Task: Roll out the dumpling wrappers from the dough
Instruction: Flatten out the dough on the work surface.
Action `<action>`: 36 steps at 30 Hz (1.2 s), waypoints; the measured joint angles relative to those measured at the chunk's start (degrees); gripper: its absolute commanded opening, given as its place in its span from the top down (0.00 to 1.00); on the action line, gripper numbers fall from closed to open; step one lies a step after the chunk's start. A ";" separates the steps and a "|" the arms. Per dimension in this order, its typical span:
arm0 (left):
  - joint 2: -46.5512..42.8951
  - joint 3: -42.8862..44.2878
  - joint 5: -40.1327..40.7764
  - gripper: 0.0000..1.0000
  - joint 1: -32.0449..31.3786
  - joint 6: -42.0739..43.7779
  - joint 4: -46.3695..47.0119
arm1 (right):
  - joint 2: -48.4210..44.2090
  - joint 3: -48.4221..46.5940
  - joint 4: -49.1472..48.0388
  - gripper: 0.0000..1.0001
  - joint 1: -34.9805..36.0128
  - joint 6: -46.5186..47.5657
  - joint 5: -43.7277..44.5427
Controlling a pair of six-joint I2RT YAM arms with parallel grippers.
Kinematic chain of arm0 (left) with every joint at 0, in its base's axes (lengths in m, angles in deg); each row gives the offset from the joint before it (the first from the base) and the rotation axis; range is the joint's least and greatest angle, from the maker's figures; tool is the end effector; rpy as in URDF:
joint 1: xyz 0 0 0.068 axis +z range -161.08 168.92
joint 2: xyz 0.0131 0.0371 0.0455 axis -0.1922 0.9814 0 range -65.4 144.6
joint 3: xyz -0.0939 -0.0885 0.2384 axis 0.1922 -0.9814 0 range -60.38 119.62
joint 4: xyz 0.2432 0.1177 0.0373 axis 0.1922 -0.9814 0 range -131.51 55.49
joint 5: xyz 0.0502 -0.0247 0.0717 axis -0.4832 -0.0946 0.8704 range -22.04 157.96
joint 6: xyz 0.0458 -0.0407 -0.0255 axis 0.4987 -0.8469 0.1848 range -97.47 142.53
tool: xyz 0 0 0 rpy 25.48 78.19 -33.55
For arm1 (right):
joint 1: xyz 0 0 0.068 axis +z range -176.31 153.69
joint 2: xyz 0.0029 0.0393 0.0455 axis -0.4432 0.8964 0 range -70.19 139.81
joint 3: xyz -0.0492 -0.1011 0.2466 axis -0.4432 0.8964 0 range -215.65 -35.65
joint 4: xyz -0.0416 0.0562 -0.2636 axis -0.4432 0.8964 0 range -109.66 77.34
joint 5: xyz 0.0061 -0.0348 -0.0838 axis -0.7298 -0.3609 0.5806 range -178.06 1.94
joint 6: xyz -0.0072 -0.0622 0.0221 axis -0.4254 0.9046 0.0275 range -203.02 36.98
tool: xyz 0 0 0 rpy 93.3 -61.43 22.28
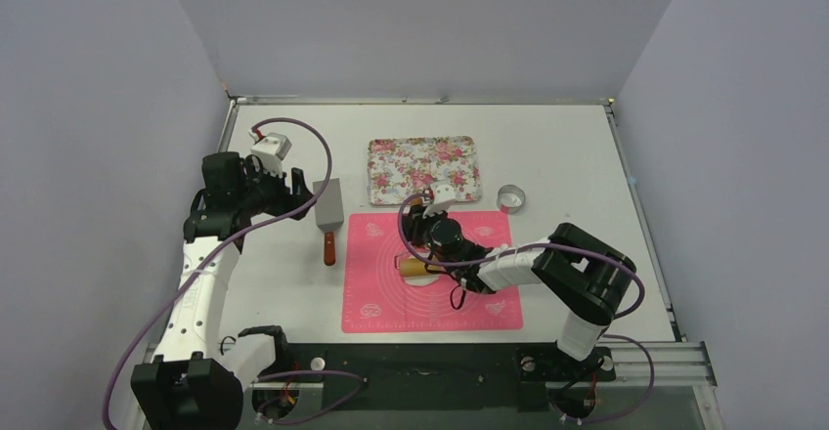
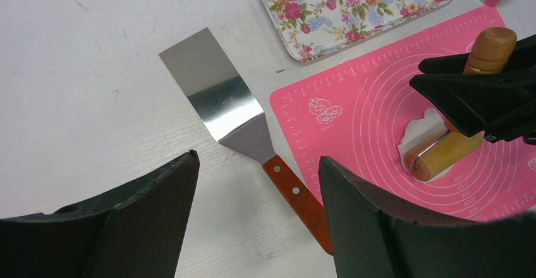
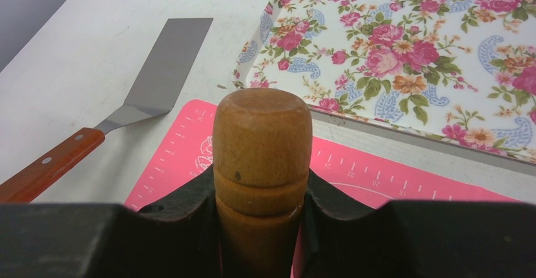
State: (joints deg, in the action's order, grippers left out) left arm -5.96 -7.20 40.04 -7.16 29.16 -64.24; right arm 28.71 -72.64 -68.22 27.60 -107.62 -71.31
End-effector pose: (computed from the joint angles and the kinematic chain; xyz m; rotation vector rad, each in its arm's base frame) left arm 0.2473 -0.0077 0.3001 0.3201 2.1227 -0.4274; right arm 0.2216 0.2783 0.1454 -0.2582 1.8333 0.7103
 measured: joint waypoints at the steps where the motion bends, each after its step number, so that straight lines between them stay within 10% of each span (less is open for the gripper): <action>1: 0.00 0.00 0.00 0.32 0.00 0.00 -0.02 | 0.00 0.00 0.02 1.00 0.04 0.04 0.15; 36: 0.20 0.00 -0.04 0.32 0.33 0.00 0.00 | -2.45 2.51 1.92 1.00 7.06 -1.33 9.97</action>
State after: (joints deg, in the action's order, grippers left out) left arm -5.76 -7.20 39.99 -6.83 29.16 -64.24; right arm 26.26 -70.13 -66.29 34.66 -108.95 -61.34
